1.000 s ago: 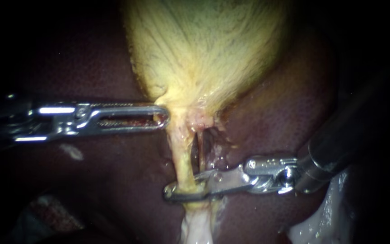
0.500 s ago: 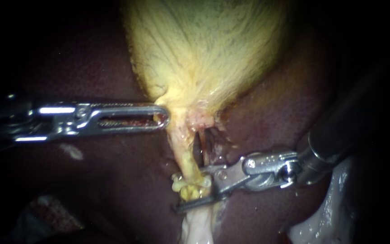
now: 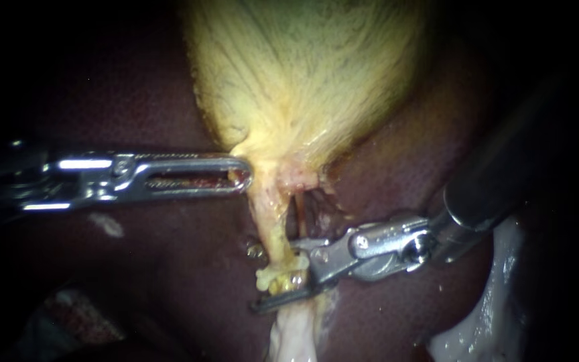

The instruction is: Going back first clip left tube

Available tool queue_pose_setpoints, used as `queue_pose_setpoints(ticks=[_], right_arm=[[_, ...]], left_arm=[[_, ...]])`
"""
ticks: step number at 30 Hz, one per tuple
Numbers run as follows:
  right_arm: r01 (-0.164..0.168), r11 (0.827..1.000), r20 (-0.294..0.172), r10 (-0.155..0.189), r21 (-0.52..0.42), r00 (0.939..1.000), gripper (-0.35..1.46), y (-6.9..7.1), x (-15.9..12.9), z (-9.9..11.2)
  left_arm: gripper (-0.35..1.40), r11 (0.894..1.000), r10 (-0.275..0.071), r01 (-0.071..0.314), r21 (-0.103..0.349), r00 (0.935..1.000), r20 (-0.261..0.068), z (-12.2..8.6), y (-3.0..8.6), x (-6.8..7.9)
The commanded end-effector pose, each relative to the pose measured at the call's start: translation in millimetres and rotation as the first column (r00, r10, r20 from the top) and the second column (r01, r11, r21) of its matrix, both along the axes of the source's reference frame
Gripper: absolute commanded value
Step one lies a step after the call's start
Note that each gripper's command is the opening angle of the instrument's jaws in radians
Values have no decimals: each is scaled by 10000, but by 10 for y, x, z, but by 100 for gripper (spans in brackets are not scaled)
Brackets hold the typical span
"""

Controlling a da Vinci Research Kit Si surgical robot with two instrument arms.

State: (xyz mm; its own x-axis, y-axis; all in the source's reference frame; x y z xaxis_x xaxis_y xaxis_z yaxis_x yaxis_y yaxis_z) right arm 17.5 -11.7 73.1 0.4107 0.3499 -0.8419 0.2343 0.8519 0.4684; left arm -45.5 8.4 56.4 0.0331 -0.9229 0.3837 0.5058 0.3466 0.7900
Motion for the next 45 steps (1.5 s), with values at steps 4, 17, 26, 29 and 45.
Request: queue_pose_setpoints(ticks=[4,17,26,29,45], right_arm=[[43,9999,-63,-44,-128,10000,60,2,-2,-3],[-656,9961,132,665,-587,9977,60,31,-39,-31],[-729,9957,155,739,-580,9971,60,27,-84,-51],[-877,9944,219,892,-595,9958,60,30,-101,-66],[-1339,9765,374,1421,-1690,9891,60,64,-156,-129]], left_arm=[[-33,10000,-1,1,-1,10000,-2,0,0,0],[-33,10000,5,-5,-1,10000,2,-1,0,2],[-33,10000,12,-12,-2,10000,6,0,0,2],[-33,10000,17,-17,-3,10000,10,1,0,3],[-33,10000,20,-20,-15,10000,7,12,4,5]])
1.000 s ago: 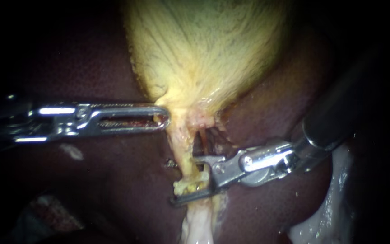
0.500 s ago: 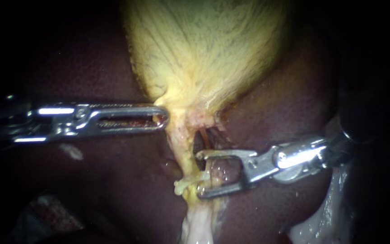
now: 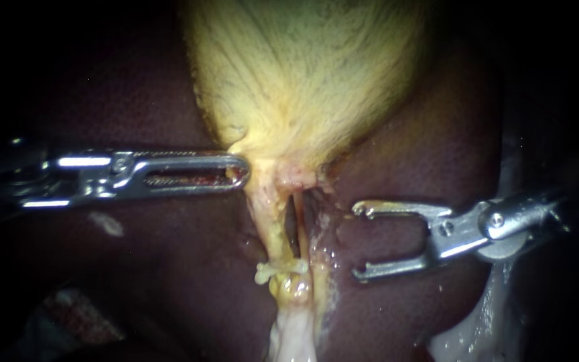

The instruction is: Going back first clip left tube

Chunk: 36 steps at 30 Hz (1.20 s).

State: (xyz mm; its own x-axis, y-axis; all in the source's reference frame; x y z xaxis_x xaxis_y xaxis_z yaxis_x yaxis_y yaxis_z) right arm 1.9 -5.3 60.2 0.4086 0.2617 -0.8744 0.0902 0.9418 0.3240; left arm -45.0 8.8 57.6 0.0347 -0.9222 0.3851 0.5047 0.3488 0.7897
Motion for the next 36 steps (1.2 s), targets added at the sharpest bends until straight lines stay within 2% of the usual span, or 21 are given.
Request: queue_pose_setpoints(ticks=[1,6,10,13,24,36], right_arm=[[-28,10000,46,28,-77,10000,60,0,-1,-2],[-21,9999,58,22,-172,10000,60,1,-2,-5],[6,9997,44,-5,-225,10000,60,1,-3,-5],[10,9997,42,-9,-225,10000,60,1,-4,-5],[36,9996,29,-35,-277,10000,60,1,-5,-5],[127,9997,-30,-128,-227,9999,60,1,-5,-5]], left_arm=[[-33,10000,-1,1,-3,10000,0,1,0,0],[-33,10000,-17,16,-33,10000,-20,9,-1,-4],[-33,9999,-49,49,-95,10000,-25,21,-3,-9],[-33,10000,49,-50,-86,9999,-137,32,-7,-15],[-33,9992,389,-390,-11,9988,-304,64,-14,-46],[-33,9992,406,-407,-5,9988,-290,65,-12,-45]])
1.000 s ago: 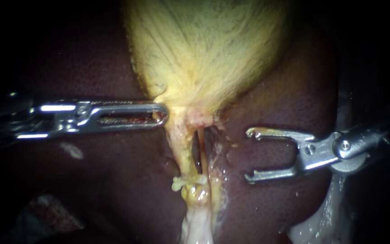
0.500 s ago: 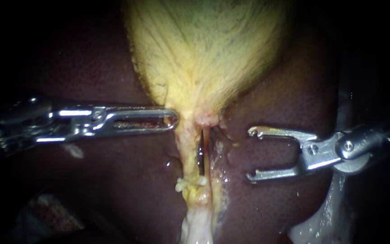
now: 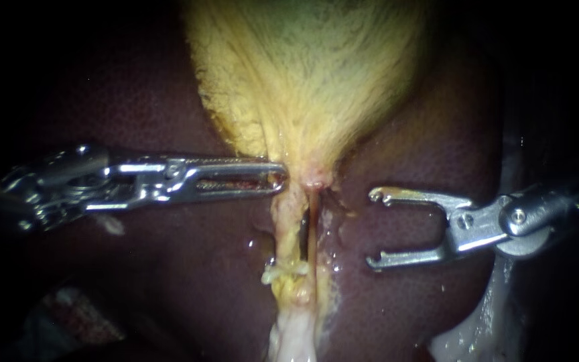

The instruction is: Going back first clip left tube

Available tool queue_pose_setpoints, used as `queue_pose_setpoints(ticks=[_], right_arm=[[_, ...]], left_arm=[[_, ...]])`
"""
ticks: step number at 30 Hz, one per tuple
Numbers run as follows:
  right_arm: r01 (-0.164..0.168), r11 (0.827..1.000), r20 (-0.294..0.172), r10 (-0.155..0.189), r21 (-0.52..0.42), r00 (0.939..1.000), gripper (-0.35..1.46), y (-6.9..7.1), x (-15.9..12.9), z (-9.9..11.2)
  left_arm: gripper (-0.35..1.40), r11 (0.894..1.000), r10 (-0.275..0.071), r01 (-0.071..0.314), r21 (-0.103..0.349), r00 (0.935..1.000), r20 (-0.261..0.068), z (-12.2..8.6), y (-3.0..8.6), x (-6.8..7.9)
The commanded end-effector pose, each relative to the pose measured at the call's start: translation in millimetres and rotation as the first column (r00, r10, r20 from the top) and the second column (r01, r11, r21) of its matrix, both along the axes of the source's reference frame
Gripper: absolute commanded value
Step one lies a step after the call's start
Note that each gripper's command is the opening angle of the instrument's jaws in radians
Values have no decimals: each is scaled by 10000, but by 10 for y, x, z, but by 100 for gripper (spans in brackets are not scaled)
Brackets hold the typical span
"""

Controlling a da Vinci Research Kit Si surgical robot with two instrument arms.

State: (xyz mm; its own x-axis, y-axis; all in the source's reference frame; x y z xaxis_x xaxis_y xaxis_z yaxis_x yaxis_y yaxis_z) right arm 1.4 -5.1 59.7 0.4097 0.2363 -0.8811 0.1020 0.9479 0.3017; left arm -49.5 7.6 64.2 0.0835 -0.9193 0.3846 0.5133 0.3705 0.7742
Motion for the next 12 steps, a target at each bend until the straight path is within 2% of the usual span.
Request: queue_pose_setpoints(ticks=[1,12], right_arm=[[9,10000,-11,-9,7,10000,60,0,0,0],[57,10000,-41,-57,32,10000,60,-1,0,0]], left_arm=[[-33,10000,2,-2,2,10000,7,0,0,0],[-33,10000,3,-3,1,10000,8,0,0,1]])
